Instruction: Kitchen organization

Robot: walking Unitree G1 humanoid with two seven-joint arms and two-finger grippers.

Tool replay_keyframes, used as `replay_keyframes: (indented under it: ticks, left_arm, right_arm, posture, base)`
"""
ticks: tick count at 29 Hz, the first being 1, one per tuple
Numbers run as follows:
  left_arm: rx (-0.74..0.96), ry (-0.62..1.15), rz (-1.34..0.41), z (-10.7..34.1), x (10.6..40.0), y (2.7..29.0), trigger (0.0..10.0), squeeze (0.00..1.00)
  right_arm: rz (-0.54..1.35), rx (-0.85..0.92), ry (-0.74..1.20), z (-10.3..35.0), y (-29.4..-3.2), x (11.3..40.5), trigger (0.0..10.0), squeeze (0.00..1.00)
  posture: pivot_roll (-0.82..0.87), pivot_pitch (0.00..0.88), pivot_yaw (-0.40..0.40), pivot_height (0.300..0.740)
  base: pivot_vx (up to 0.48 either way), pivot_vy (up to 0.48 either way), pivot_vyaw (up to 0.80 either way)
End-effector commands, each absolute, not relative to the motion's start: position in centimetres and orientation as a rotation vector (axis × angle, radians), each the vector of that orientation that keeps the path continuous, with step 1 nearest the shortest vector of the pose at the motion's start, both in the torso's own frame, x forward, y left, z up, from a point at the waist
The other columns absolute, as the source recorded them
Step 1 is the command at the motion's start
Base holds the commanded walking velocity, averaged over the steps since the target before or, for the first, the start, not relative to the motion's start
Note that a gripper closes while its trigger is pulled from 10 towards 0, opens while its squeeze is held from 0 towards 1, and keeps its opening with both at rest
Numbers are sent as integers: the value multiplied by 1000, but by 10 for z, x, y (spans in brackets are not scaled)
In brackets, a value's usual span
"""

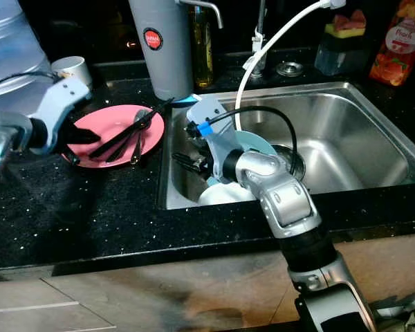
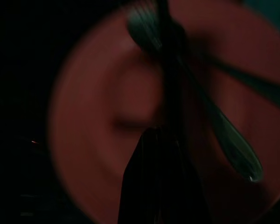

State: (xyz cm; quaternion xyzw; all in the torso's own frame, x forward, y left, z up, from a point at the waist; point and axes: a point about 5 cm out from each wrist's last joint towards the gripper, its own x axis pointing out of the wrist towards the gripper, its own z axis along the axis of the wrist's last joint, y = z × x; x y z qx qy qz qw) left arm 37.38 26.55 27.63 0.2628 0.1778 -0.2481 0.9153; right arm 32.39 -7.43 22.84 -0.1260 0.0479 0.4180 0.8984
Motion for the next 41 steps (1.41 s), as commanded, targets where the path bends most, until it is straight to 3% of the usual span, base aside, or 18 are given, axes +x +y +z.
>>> replay_keyframes:
  ticks: [1,11,12,13,28,29,30,41]
  left_arm:
    - [553,325,-498,293,370,270,0,0]
    - [529,321,-558,293,364,265,0,0]
    - [540,356,-557,282,364,266,9059,39]
    - [528,387,-543,271,366,269,10000,1000]
    - [409,481,-522,230,369,263,10000,1000]
    - [405,487,-521,228,370,263,10000,851]
    - [399,493,-522,227,370,263,10000,0]
    - [285,580,-503,211,370,269,10000,0]
  right_arm:
    - [868,-264,77,232,-74,323,10000,0]
    - [872,-256,74,232,-72,324,10000,0]
    - [875,-256,74,232,-72,324,10000,0]
    - [877,-257,76,232,-71,324,10000,0]
    - [879,-260,96,228,-72,321,10000,0]
    - [877,-260,97,228,-73,322,10000,0]
    - [877,-261,98,228,-73,321,10000,0]
    - [877,-255,106,227,-73,322,10000,0]
  posture:
    - [17,31,58,740]
    - [25,25,56,740]
    - [25,25,56,740]
    - [27,29,53,740]
    - [9,34,65,740]
    - [9,34,64,740]
    - [10,35,64,740]
    - [11,36,64,740]
  base:
    - [0,0,0]
    - [0,0,0]
    - [0,0,0]
    - [0,0,0]
    - [0,0,0]
    - [0,0,0]
    - [0,0,0]
    - [0,0,0]
